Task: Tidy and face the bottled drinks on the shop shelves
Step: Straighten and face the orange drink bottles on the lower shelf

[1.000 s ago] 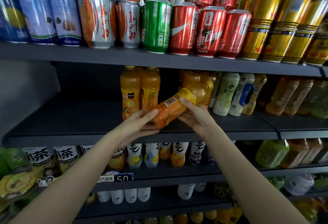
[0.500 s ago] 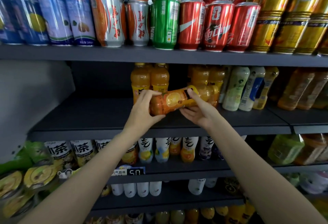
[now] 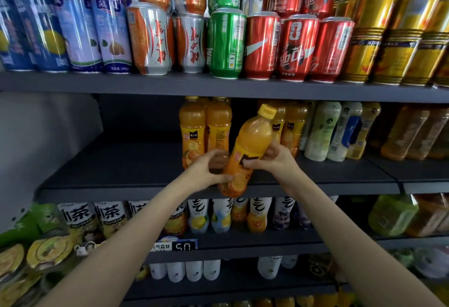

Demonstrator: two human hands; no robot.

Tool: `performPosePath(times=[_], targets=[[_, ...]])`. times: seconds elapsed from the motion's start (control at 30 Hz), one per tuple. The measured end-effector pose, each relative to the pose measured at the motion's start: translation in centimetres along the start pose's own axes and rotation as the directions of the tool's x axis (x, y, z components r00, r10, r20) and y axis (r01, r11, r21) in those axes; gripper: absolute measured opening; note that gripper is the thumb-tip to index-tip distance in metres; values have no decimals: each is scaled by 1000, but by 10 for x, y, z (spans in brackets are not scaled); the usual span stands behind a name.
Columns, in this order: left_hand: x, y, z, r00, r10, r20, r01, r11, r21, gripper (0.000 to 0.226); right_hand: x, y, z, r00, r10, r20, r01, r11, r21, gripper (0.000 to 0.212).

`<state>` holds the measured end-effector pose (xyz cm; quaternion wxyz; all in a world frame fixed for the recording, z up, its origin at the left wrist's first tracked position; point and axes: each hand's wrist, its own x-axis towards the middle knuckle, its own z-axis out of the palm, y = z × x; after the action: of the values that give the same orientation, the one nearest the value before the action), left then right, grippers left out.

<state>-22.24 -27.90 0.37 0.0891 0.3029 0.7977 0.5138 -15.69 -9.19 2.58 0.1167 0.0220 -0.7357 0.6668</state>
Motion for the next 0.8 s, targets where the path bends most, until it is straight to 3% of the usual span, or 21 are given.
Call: performPosePath(times=[0.2,0.27,0.37,0.43,0.53,0.57,0.63,0.7,0.73,0.77,0.8], targets=[[0,5,7,989,-25,144,35,997,-65,59,-3,2,2,995,14,96,-14,1000,2,45],[-2,7,10,993,-42,110,50,996,-76,55,0,3,3,998,46,50,-49,997,54,45],[-2,17,15,990,-123,-72,115,988,-107,57,4,2,10,984,135,-113,-119,983,139,52],[-2,25,18,977,-114,-183,122,992,32,60,5,-2,21,980,165,-109,-152,981,122,49],[0,27,14,959,68,-277,24,949,315,63,7,-7,30,959,234,-160,-195,955,225,36],[-1,27,9,960,89,-265,-7,955,295,62,8,-9,28,949,267,-169,-207,929,306,38],[-5,26,-3,987,-6,-159,7,1000,5,55,9,-10,20,945,284,-163,-189,878,439,45],[-11,26,-10,991,-131,-5,121,923,-364,54,10,-11,11,944,286,-162,-161,832,531,53],[-13,25,-10,987,-158,32,155,874,-460,52,11,-11,7,943,294,-159,-157,809,567,54],[-13,24,-7,987,-160,12,147,868,-475,49,12,-11,5,941,303,-150,-161,792,590,55],[-12,25,-4,989,-133,-66,97,917,-386,48,11,-11,4,939,315,-137,-175,782,598,56]])
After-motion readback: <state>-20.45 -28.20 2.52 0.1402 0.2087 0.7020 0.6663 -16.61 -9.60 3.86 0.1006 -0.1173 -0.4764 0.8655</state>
